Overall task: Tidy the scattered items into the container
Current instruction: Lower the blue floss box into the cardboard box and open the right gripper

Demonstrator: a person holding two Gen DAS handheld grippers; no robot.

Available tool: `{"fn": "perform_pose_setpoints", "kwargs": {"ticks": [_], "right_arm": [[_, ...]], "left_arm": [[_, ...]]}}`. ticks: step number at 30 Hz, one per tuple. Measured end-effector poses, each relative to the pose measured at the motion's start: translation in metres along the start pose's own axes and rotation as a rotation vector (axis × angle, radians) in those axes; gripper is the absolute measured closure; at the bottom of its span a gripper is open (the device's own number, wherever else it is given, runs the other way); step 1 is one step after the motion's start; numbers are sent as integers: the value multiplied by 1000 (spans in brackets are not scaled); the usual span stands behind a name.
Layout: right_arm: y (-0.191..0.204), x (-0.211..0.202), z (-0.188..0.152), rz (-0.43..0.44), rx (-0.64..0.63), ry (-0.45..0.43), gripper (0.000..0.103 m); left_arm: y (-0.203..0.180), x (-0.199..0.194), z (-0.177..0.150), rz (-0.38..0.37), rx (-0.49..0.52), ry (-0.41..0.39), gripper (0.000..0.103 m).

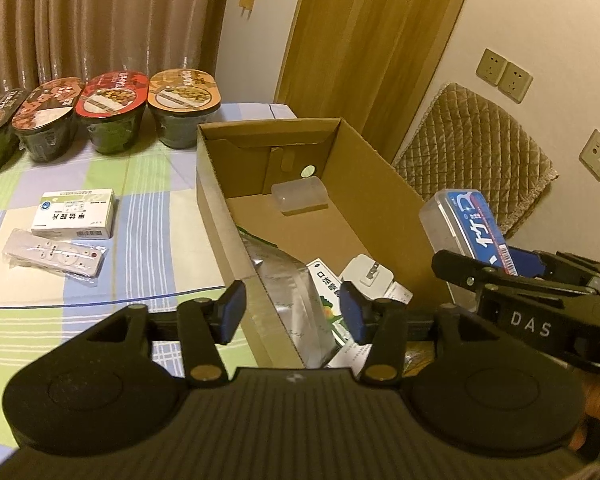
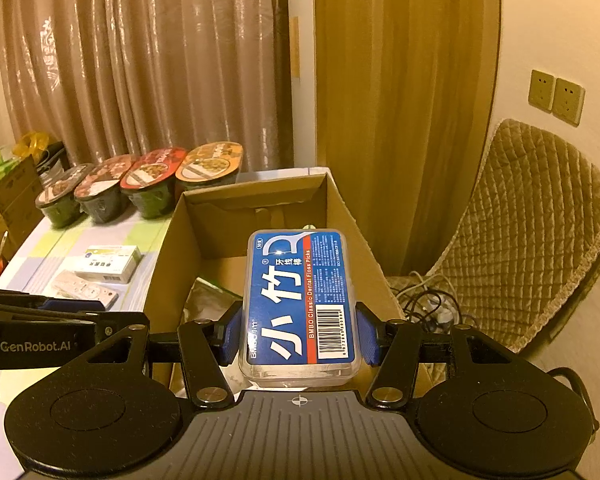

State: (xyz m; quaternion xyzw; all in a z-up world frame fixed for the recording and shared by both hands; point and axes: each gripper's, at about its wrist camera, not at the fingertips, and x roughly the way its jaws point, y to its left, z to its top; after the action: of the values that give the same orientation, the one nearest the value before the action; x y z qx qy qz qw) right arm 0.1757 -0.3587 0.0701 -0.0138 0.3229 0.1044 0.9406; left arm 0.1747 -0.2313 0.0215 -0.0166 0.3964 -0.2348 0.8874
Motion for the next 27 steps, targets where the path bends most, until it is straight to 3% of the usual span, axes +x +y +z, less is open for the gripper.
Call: {"fn": "perform_pose_setpoints", "kwargs": {"ticks": [2, 8, 12, 17, 27], "right_arm": [[1, 2, 1, 2, -2, 3, 44], [3, 5, 2, 8, -8, 5, 44], [3, 6, 2, 8, -7, 6, 44], [3, 6, 2, 8, -9, 6, 44], [5, 11, 3, 12, -12, 12, 44]], "left_arm": [[3, -1, -1, 5, -2, -2, 49], [9, -5, -3, 55, 17, -27, 22], [12, -9, -2, 89, 35, -49, 9], [12, -10, -3, 120, 63, -72, 2], [16, -11, -10, 124, 70, -78, 1]]}}
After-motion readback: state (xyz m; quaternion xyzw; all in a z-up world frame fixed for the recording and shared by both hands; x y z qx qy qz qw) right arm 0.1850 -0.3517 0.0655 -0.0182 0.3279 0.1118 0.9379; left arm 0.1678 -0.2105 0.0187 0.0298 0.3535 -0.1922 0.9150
